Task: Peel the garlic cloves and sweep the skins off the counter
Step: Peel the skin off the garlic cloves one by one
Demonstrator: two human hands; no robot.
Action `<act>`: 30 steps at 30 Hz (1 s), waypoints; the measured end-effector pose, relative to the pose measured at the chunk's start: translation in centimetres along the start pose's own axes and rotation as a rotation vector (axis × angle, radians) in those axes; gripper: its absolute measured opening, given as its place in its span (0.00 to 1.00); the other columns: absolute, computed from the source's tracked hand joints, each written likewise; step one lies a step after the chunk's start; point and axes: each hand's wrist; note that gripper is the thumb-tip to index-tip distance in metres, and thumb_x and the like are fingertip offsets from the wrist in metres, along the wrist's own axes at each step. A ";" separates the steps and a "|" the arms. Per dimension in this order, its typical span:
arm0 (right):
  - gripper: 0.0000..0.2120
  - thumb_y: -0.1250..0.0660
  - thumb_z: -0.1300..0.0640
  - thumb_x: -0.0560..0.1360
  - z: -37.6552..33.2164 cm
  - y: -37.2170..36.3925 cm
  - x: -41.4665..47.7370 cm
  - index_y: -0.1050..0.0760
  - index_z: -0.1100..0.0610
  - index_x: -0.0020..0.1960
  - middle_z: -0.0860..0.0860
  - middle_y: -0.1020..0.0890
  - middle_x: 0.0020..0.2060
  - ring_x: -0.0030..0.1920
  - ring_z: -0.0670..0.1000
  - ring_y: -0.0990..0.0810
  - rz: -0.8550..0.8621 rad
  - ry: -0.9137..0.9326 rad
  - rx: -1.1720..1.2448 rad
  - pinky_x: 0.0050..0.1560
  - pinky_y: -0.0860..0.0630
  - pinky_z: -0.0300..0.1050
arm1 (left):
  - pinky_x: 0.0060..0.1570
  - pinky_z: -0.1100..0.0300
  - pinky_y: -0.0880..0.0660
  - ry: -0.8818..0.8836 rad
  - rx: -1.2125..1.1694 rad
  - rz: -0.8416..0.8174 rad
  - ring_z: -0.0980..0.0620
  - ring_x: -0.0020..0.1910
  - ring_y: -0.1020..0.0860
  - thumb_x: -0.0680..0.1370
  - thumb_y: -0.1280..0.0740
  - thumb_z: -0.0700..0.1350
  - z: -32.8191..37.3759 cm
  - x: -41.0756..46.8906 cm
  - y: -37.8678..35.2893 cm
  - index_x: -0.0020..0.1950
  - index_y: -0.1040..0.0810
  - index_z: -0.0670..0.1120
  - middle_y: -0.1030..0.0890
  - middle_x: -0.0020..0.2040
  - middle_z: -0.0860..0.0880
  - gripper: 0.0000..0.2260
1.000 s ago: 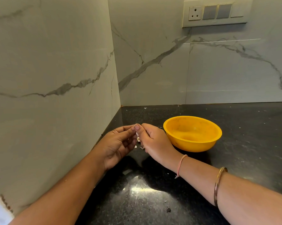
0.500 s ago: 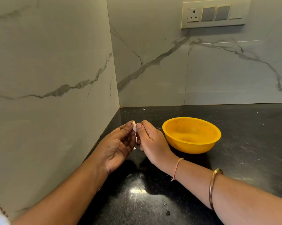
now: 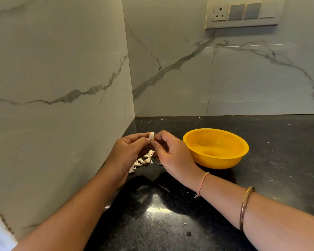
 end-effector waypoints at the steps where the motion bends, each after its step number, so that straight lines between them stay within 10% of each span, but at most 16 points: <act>1: 0.04 0.37 0.59 0.78 0.0 0.0 0.0 0.25 0.59 0.46 0.54 0.20 0.37 0.38 0.52 0.21 -0.013 0.033 -0.035 0.39 0.22 0.52 | 0.48 0.60 0.22 -0.013 0.039 0.009 0.51 0.46 0.18 0.76 0.35 0.38 0.0 0.0 0.1 0.47 0.17 0.48 0.15 0.45 0.46 0.09; 7: 0.02 0.37 0.60 0.78 -0.2 0.3 -0.3 0.27 0.59 0.47 0.45 0.27 0.34 0.32 0.41 0.30 -0.067 0.136 -0.192 0.32 0.33 0.30 | 0.44 0.62 0.20 -0.043 0.093 0.024 0.51 0.40 0.18 0.76 0.34 0.36 0.0 0.2 0.4 0.45 0.18 0.45 0.16 0.42 0.43 0.07; 16: 0.03 0.41 0.60 0.79 -0.2 0.7 -0.3 0.32 0.55 0.47 0.55 0.21 0.38 0.37 0.55 0.21 -0.159 0.092 -0.115 0.37 0.23 0.57 | 0.53 0.54 0.22 -0.051 0.100 -0.046 0.47 0.49 0.18 0.76 0.36 0.35 0.1 0.0 0.6 0.49 0.17 0.47 0.15 0.47 0.44 0.10; 30: 0.02 0.37 0.60 0.78 -0.8 0.1 -0.5 0.28 0.56 0.46 0.51 0.22 0.35 0.37 0.51 0.21 -0.172 0.009 -0.095 0.36 0.25 0.42 | 0.40 0.62 0.21 -0.065 0.164 -0.012 0.51 0.37 0.23 0.76 0.39 0.32 0.2 0.1 0.3 0.45 0.23 0.43 0.21 0.39 0.45 0.08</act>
Point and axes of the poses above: each hand's wrist, its own x-axis towards the middle knuckle, its own y-axis out of the back of the hand, z = x × y
